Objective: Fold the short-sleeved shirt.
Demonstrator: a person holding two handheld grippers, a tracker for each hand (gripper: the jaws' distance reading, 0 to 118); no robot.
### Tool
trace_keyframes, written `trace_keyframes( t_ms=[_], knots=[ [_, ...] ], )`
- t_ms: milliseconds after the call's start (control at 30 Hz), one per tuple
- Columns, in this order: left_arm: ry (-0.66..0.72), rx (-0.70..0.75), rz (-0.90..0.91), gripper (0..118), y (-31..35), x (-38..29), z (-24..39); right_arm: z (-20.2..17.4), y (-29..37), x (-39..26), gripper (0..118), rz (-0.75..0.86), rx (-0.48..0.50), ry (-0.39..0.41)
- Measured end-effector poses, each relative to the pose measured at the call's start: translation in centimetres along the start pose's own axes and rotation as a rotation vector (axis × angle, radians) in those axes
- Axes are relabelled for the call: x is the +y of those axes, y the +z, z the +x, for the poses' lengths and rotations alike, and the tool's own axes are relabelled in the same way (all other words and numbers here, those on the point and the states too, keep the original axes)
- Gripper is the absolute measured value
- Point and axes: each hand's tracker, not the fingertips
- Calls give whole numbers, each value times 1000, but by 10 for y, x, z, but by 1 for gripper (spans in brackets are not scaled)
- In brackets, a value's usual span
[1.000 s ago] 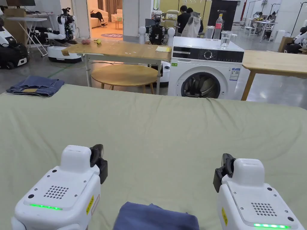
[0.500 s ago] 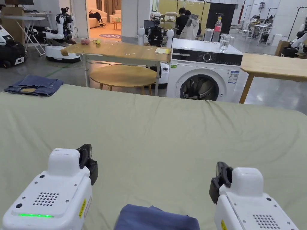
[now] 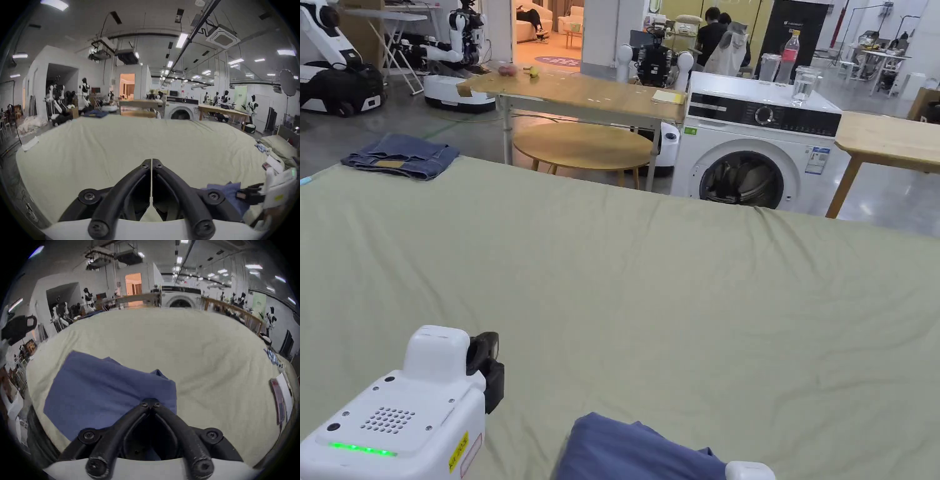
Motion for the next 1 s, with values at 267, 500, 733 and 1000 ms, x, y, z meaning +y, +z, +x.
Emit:
trace_keyframes(
  t_ms=[267,500,733,1000],
  knots=[
    [180,-308,-341,17,-15,-9,-31,5,4,3,0,20,23,-2],
    [387,-568,-669,84,-67,-31,-53,8,2,4,0,11,38,-6],
    [525,-843,-858,84,-107,-71,-38,9,3,4,0,11,47,-13],
    [698,-944,-883,59,-136,-99,-5,10,2,3,0,16,52,-14]
  ],
)
